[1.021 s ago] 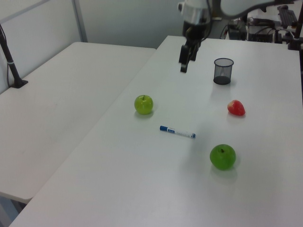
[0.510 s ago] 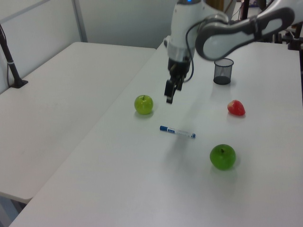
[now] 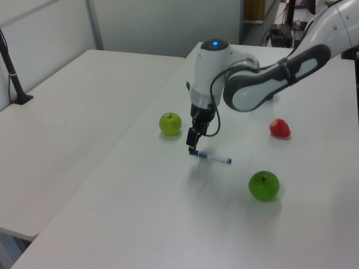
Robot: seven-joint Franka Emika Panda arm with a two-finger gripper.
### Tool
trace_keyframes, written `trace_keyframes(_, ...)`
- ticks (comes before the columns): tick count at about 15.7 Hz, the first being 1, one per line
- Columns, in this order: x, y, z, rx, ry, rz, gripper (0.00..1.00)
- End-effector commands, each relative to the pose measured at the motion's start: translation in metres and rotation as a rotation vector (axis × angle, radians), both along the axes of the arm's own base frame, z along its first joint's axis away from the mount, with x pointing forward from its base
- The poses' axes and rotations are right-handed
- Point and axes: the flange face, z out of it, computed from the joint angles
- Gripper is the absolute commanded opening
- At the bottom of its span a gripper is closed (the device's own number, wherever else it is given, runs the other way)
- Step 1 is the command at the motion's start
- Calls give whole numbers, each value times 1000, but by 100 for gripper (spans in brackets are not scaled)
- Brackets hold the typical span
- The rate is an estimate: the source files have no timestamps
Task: Place marker
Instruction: 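Move the open gripper over the white marker and lower it, then close the gripper around the middle of the white marker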
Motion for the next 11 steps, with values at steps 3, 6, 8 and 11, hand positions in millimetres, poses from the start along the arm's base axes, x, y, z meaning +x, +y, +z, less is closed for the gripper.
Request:
trace_keyframes(3,6,8,-24,-38,-66,-34,87)
trace_keyframes(6,6,6,-30,-41,-57,-36,67)
trace_keyframes(8,6,5,-29,-41,-57,-36,53)
trace_keyframes(11,7,3,-30,-45,-56,-34,42)
